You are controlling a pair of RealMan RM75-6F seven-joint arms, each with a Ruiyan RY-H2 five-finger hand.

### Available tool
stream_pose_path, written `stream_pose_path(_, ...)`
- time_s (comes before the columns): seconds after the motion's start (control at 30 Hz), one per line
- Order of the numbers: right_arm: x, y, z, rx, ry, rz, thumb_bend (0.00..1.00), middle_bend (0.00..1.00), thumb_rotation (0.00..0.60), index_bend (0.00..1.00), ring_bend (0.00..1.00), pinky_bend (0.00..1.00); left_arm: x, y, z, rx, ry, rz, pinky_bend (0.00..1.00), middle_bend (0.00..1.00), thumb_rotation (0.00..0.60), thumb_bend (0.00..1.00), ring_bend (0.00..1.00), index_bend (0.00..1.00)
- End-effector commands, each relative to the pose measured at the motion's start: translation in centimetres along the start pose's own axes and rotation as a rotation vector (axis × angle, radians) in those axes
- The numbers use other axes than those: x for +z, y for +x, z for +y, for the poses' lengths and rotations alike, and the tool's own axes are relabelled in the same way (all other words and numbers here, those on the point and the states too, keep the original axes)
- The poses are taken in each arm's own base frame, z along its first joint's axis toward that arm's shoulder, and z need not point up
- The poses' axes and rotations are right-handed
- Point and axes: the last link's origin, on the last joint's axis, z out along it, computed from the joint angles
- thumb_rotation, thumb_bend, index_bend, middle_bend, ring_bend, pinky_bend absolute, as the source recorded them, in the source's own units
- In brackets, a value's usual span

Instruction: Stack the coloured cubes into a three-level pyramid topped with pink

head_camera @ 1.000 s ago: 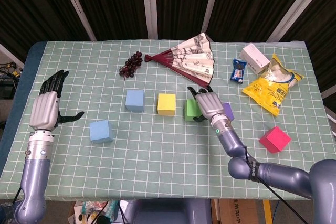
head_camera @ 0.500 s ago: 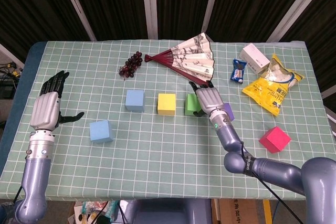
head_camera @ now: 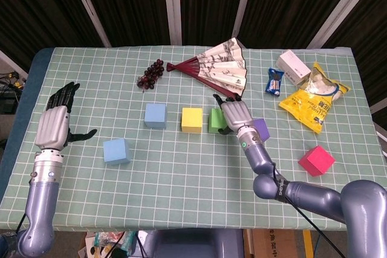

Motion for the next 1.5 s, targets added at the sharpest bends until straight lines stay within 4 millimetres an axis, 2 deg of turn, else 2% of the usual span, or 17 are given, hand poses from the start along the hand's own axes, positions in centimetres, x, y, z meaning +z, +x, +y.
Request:
stream_pose_path(0.03, 0.1, 0.0, -0.2, -0.001, 0.003, 0.003, 0.24, 0.42, 0.600, 0.06, 0.19, 0.00, 0.0, -0.1, 0.0, 0.001, -0.002, -0.003, 0.00, 0.00, 0.600, 0.11, 0.00, 0.00)
stream_pose_path(1.5, 1.0, -0.8, -1.5, 0.006, -0.002, 0.008, 0.24, 0.42, 0.600, 0.06, 0.19, 0.00, 0.2, -0.2, -0.4, -0.003, 0.011, -0.019, 0.00, 0.00, 0.600, 0.11, 0.00, 0.00)
